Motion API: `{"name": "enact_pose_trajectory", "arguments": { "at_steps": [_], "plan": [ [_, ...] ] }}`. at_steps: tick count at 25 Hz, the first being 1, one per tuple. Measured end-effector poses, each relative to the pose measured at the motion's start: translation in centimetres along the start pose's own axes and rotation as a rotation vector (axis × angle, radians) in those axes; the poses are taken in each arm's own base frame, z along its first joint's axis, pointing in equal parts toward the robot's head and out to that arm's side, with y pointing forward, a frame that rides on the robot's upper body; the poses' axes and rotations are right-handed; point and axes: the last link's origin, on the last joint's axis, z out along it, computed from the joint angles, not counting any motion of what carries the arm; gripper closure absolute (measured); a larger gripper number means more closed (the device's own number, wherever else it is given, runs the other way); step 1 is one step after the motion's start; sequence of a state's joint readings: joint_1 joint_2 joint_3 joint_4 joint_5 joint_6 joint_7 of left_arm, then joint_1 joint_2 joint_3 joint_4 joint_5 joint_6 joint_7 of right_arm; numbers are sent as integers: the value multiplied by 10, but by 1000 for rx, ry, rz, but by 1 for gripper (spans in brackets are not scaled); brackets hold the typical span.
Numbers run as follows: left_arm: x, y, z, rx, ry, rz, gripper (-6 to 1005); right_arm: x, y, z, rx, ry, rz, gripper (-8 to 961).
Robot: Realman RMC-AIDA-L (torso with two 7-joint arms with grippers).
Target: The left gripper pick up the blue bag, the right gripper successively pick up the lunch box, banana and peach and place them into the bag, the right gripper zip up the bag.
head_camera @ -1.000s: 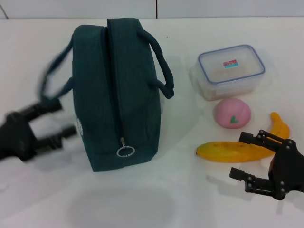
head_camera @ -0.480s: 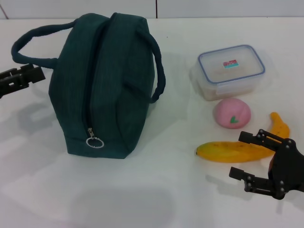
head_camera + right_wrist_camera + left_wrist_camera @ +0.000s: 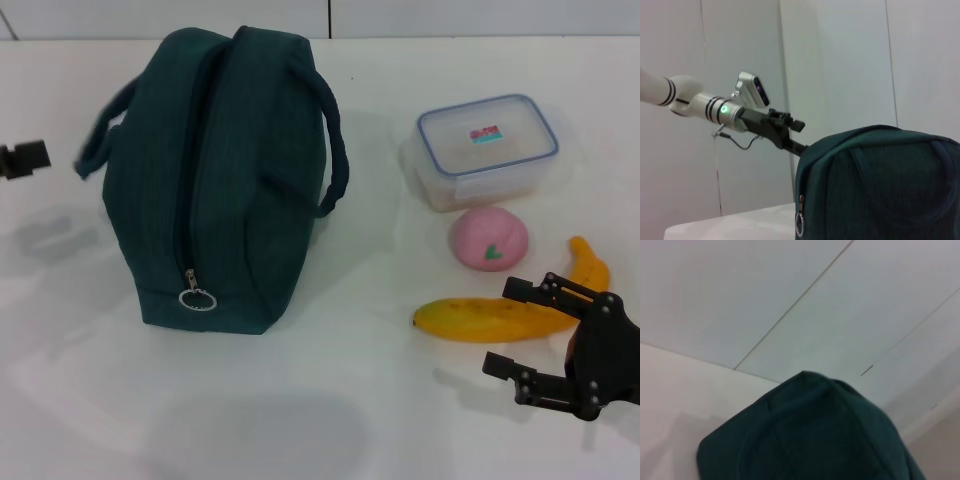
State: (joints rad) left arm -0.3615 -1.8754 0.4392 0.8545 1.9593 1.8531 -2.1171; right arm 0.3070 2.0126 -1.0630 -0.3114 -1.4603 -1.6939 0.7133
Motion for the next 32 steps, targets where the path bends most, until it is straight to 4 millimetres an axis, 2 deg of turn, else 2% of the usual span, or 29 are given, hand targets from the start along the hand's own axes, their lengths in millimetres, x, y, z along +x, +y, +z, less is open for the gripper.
{"name": "enact_pose_trajectory", "arguments": {
  "at_steps": [3, 5, 13, 16, 21, 32],
  "plan": [
    [14, 6, 3, -15, -5, 10, 148, 0, 0, 0, 1, 1, 0, 139],
    [25, 11, 13, -31, -25, 11, 151, 0, -1, 0, 1, 2, -1, 139],
    [68, 28, 71, -12, -211, 29, 164, 0, -1, 1, 0, 2, -2, 139],
    [80, 33, 83, 7, -249, 48, 168, 0, -1, 1, 0, 3, -2, 140],
    [88, 34, 98, 65, -305, 68, 176, 0, -1, 1, 1, 4, -1, 140],
    [85, 33, 112, 113, -357, 25, 194, 2, -1, 1, 7, 9, 8, 140]
  ]
}}
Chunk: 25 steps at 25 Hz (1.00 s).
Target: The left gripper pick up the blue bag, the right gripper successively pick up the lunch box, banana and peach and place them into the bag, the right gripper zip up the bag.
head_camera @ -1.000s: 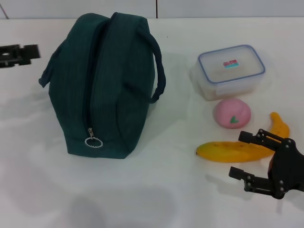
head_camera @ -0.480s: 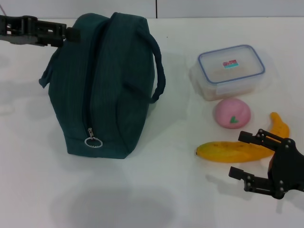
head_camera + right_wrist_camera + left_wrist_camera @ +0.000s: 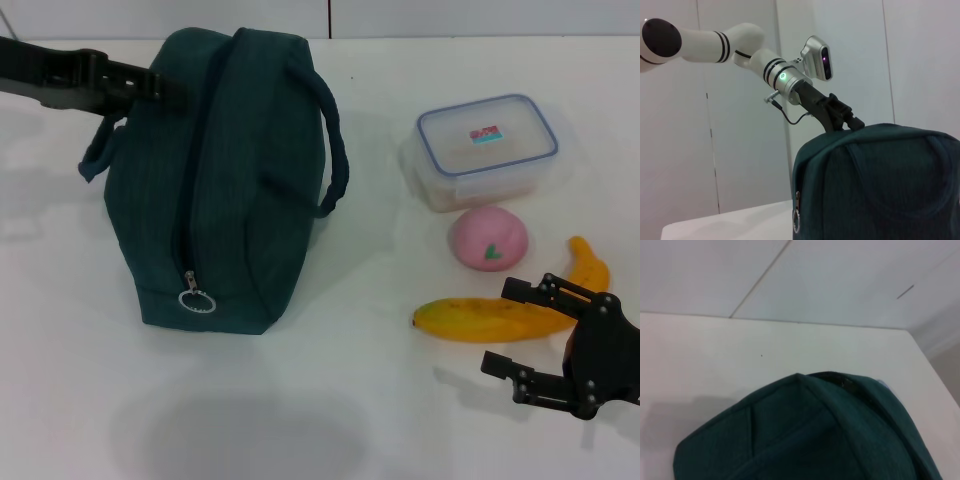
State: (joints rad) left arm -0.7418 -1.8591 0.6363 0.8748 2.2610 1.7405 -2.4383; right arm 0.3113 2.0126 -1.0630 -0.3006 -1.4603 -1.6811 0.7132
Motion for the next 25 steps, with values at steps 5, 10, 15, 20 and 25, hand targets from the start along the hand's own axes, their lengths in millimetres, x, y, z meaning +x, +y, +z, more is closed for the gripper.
{"name": "enact_pose_trajectory", "arguments": {
  "at_steps": [5, 10, 15, 20, 25],
  "plan": [
    [-1, -1, 2, -1, 8, -11, 202, 0, 0, 0, 0, 0, 0, 140],
    [-1, -1, 3, -1, 8, -17, 327, 0, 0, 0, 0, 0, 0, 140],
    [0, 0, 3, -1, 8, -17, 649, 0, 0, 0, 0, 0, 1, 140],
    [1, 0, 3, -2, 9, -11, 877, 0, 0, 0, 0, 0, 6, 140],
    [1, 0, 3, -5, 10, -12, 950, 0, -1, -1, 33, -23, 26, 141]
  ]
}}
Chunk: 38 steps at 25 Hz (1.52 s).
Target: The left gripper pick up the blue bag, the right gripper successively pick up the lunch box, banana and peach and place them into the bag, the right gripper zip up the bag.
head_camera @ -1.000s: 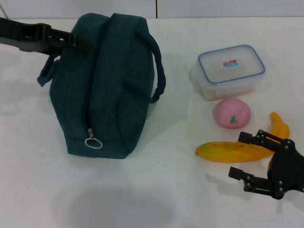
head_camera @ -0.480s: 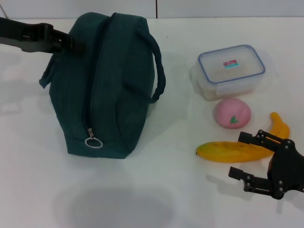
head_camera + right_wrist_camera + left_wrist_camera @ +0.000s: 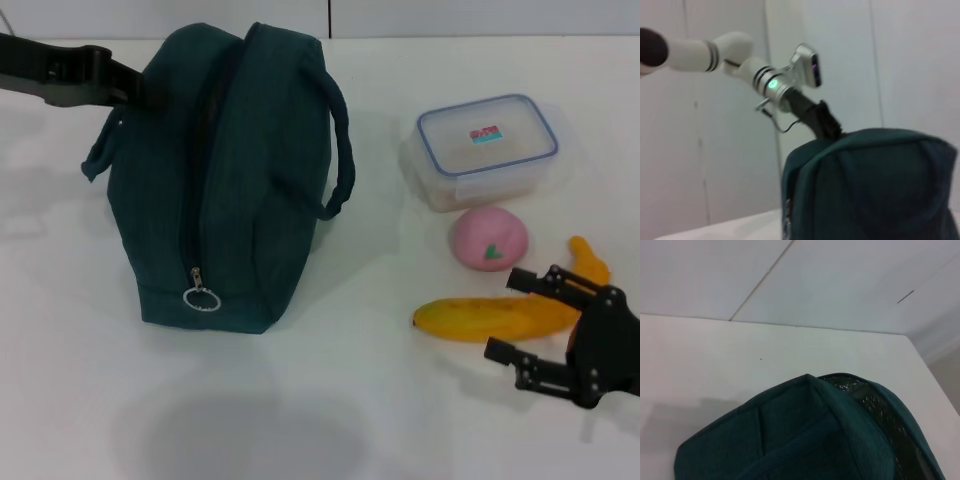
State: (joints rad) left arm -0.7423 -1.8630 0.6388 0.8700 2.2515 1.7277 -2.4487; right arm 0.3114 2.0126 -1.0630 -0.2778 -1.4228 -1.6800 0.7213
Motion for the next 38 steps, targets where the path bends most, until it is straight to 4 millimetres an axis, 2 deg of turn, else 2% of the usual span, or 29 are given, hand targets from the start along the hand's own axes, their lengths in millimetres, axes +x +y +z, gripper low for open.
{"name": "enact_pose_trajectory", "arguments": {
  "at_steps": [6, 8, 9, 11, 15, 19, 26, 38],
  "plan": [
    [1, 2, -2, -29, 28, -15, 966, -5, -6, -3, 89, -81, 71, 141],
    [1, 4, -4, -61, 59, -28, 966, -13, -16, -9, 183, -180, 225, 141],
    [1, 4, -5, -71, 69, -33, 966, -13, -16, -9, 183, -180, 225, 141],
    [1, 6, -8, -104, 102, -45, 966, -17, -24, -15, 250, -256, 366, 141],
    [-1, 7, -9, -139, 133, -55, 966, -18, -42, -28, 361, -367, 635, 141],
    [-2, 9, -5, -161, 143, -57, 965, -15, -60, -31, 434, -422, 836, 141],
    [-5, 13, 5, -188, 152, -37, 965, -8, -86, -11, 524, -422, 1000, 141],
    [-11, 12, 14, -230, 168, -25, 966, 3, -114, 25, 627, -315, 1141, 141]
  ]
}}
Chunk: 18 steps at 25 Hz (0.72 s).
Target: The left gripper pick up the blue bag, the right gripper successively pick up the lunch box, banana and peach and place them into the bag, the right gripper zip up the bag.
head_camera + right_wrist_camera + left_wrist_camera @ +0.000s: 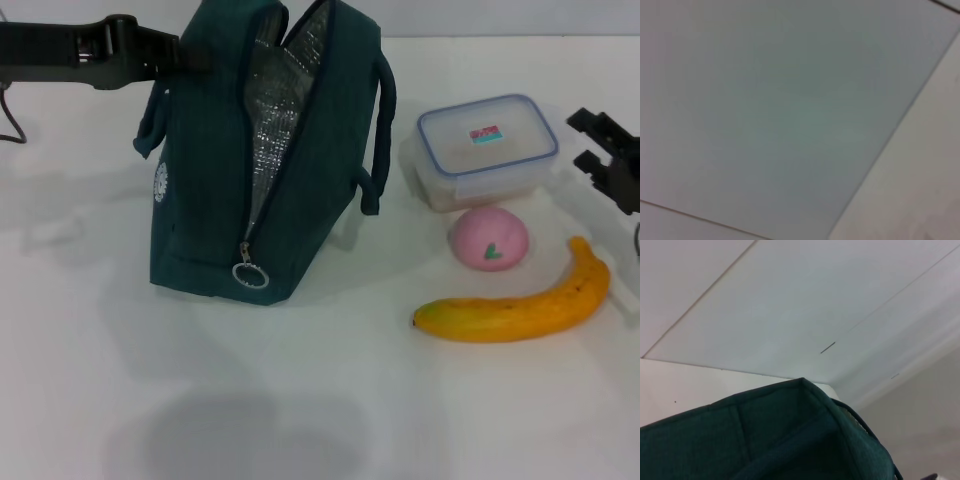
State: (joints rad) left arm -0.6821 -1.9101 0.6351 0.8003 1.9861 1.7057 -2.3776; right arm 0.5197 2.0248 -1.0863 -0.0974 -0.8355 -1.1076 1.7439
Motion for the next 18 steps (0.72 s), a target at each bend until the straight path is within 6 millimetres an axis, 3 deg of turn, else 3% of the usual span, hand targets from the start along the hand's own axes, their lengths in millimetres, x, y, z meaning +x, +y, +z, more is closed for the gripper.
{"name": "enact_pose_trajectory", "arguments": {
  "at_steps": [8, 18],
  "plan": [
    [1, 1, 3, -14, 21, 14, 965, -4, -2, 21, 90, 9, -8, 142],
    [0, 1, 7, -21, 38, 24, 965, -5, 11, 45, 105, 37, -57, 142]
  ]
}}
